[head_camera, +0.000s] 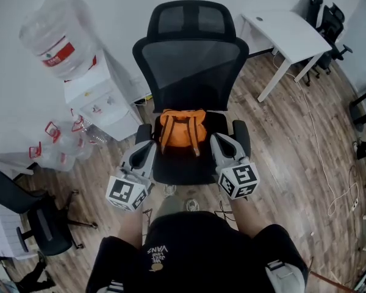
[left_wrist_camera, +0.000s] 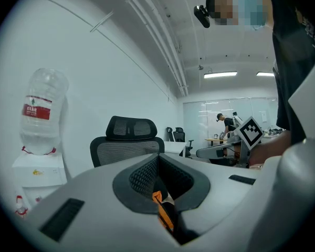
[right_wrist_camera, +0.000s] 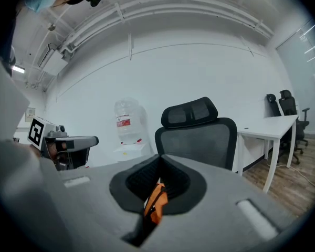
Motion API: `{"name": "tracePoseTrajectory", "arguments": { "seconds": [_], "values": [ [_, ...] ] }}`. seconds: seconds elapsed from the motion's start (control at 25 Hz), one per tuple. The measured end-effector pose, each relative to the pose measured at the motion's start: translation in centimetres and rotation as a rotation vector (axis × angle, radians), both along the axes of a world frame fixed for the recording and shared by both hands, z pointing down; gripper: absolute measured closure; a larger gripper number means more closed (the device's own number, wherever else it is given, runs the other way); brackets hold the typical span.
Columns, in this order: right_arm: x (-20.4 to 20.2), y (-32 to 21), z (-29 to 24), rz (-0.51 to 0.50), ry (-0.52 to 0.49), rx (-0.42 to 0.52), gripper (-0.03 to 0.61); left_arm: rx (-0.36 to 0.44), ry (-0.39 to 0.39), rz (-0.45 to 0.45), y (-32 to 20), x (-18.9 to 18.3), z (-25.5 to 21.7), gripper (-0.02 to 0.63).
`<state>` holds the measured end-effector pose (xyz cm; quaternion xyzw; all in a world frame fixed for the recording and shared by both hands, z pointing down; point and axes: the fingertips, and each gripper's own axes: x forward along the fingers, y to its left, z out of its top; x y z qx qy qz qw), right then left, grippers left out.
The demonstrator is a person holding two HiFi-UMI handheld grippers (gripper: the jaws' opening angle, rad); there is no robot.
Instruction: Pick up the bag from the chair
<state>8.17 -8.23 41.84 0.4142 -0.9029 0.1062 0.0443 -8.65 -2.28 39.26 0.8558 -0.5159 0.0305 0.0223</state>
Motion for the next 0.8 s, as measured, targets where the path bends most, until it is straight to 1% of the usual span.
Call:
{"name": "tracePoseTrajectory", "arguments": {
  "seconds": [0.44, 0.56, 0.8],
  "values": [
    [-1.9, -4.0, 1.9, 0.068, 0.009, -0.016, 0.58, -0.041, 0.004, 0.035, -4.4, -3.2, 2.1, 0.607],
    [-2.4, -5.1, 2.6, 0.082, 0.014, -0.023, 0.58, -0.055, -0.001, 0.051, -5.8, -3.7, 2.9, 0.607],
    [-3.0, -7.1, 4.1, 0.106, 0.017, -0.045, 0.58, -0.067, 0.014, 0.063, -8.5, -4.5, 4.2, 0.607]
  ]
}}
